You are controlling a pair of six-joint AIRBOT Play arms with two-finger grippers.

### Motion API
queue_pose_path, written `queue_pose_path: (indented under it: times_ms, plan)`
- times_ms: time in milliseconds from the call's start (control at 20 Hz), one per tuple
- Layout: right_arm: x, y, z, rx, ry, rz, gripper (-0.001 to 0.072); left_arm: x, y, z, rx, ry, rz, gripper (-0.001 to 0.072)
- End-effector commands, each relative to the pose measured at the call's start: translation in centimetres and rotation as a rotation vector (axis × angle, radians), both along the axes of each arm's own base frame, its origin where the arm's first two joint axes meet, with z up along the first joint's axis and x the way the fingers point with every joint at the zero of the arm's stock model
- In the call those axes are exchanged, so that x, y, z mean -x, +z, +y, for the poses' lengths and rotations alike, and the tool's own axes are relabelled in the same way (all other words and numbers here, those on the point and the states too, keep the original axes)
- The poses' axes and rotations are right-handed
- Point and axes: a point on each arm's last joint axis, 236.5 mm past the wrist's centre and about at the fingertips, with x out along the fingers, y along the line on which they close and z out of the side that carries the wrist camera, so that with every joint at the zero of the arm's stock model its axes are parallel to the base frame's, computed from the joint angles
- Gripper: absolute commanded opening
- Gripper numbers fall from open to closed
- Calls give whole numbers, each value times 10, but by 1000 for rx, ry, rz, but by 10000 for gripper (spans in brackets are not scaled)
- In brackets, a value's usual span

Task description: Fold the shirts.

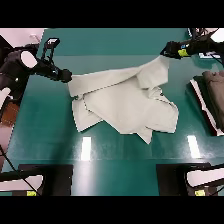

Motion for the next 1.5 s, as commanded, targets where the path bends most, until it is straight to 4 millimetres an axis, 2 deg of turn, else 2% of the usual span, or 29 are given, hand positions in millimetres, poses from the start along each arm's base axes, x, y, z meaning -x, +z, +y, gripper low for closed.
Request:
queue_pose_path:
  times_ms: [0,50,150,300,400,550,650,750,850,950,1150,1300,1450]
  plan:
    - [0,-7,-6,5,25,56,328,-6,7,16,11,58,19,428]
    - [11,-6,-8,10,41,84,326,1,10,25,12,69,63,429]
    - [40,-6,-14,32,89,143,326,30,5,43,32,86,200,428]
    - [89,-20,-13,41,133,232,326,89,-34,66,52,129,423,428]
    - [119,-33,-10,38,144,282,326,127,-53,54,132,148,486,428]
    - [157,-47,7,2,192,320,326,168,-64,14,320,182,478,428]
    - [175,-51,12,-19,201,335,326,197,-78,0,388,206,502,428]
    - [183,-50,17,-42,194,323,326,220,-94,-10,437,228,559,428]
    - [189,-47,19,-52,188,305,326,230,-105,-24,513,230,581,428]
    - [193,-41,20,-53,182,279,326,228,-111,-32,570,241,559,428]
    - [197,-26,19,-45,175,228,326,234,-126,-29,566,285,565,428]
    - [195,-17,18,-41,164,189,326,226,-129,-30,556,296,526,428]
    - [197,-12,18,-38,165,177,326,222,-132,-54,520,242,478,427]
